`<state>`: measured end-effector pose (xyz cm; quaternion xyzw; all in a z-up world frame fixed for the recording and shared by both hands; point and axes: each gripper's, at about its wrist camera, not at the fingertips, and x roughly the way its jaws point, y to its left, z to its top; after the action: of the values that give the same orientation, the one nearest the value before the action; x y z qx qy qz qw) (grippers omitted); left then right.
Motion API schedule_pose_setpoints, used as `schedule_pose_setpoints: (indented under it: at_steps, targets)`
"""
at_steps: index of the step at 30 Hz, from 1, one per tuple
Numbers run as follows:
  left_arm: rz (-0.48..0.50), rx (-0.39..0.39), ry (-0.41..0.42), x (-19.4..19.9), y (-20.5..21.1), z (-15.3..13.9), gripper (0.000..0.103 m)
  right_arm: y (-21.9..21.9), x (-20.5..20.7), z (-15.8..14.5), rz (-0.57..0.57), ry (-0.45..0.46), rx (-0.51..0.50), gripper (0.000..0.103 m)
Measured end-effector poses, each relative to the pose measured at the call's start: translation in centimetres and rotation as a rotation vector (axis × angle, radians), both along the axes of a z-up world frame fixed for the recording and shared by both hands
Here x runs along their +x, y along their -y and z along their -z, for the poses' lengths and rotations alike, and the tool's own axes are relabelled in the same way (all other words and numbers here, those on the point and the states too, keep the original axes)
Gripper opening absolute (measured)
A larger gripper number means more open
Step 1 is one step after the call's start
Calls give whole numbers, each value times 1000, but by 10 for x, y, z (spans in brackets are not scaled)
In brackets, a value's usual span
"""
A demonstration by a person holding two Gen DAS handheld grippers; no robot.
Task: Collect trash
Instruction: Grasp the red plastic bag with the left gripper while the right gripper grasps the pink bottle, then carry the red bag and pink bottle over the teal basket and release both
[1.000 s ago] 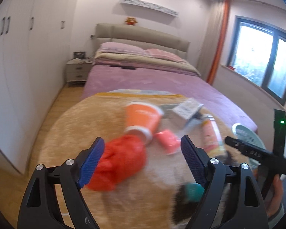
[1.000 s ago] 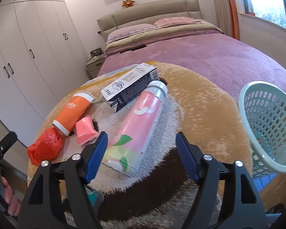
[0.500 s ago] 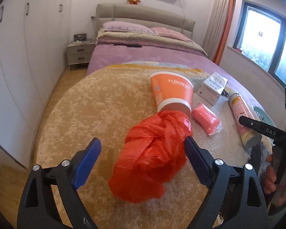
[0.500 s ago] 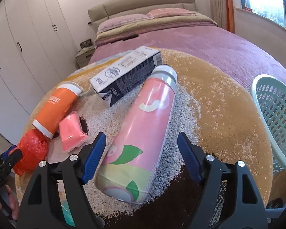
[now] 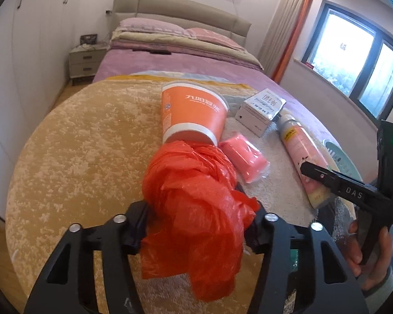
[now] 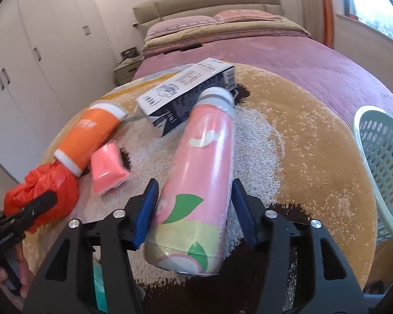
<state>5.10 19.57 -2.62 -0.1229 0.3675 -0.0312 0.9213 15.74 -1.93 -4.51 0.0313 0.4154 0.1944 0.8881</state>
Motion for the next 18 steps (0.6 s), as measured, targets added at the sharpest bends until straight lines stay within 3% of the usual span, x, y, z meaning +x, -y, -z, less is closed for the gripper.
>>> schedule_pose_setpoints:
  at_steps: [7,13,16,18]
  targets:
    - [12,-41,21,-21,5,-3,45,8,-34,-3,-138,15,-28,50]
    - [66,-26,45,-30,21,-12,45,24,-45,-3,-168,-16,-69,50]
    - [85,-20,60,-32,28,-19,45,30,-39,-1,-148,-58,-33,51]
    - [94,-16,67,-31,33,-21,45,32,-32,-1,-145,-91,24,59]
